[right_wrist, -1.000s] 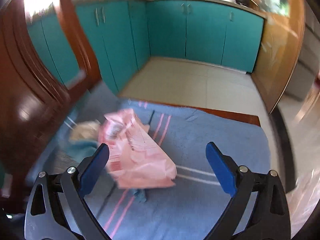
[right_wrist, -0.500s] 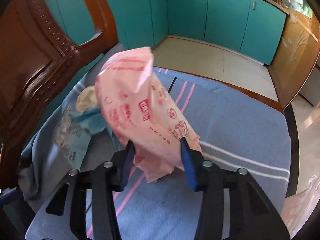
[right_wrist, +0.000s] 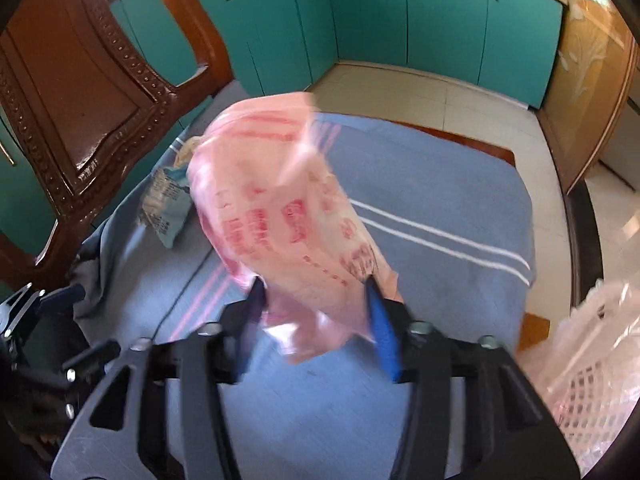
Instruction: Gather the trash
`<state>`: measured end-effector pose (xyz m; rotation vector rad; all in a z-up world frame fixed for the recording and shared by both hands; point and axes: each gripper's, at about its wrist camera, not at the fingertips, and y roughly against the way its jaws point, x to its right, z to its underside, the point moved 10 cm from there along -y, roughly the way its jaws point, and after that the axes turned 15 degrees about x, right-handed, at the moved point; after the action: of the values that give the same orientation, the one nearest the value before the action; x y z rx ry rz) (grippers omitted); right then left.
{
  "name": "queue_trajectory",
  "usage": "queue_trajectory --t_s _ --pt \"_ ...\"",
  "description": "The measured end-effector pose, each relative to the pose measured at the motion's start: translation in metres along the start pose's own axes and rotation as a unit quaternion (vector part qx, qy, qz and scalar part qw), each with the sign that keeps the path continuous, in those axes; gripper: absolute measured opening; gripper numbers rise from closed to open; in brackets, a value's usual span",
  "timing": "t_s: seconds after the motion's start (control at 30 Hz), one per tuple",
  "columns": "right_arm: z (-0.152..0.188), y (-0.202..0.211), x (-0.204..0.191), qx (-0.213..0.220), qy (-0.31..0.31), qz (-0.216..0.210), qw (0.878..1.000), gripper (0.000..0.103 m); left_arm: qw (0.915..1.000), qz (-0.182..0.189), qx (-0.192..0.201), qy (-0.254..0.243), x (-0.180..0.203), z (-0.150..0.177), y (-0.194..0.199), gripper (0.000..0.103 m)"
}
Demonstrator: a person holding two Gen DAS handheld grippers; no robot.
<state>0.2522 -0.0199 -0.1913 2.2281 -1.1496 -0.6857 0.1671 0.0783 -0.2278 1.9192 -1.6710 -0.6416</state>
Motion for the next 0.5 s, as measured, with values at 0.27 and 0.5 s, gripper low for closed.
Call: queue_trajectory --t_s 0.27,0.5 --pt "-0.012 0.011 0.025 0.033 -0.064 0.002 0.997 0.082 0.9999 0.004 -0.005 -0.011 0.013 0.003 -0.003 0.083" --pt "-0.005 0.004 0.032 0.029 -0.063 0.030 0.997 0.082 0.9998 0.004 -0.010 -0.013 0.014 0.008 -0.007 0.083"
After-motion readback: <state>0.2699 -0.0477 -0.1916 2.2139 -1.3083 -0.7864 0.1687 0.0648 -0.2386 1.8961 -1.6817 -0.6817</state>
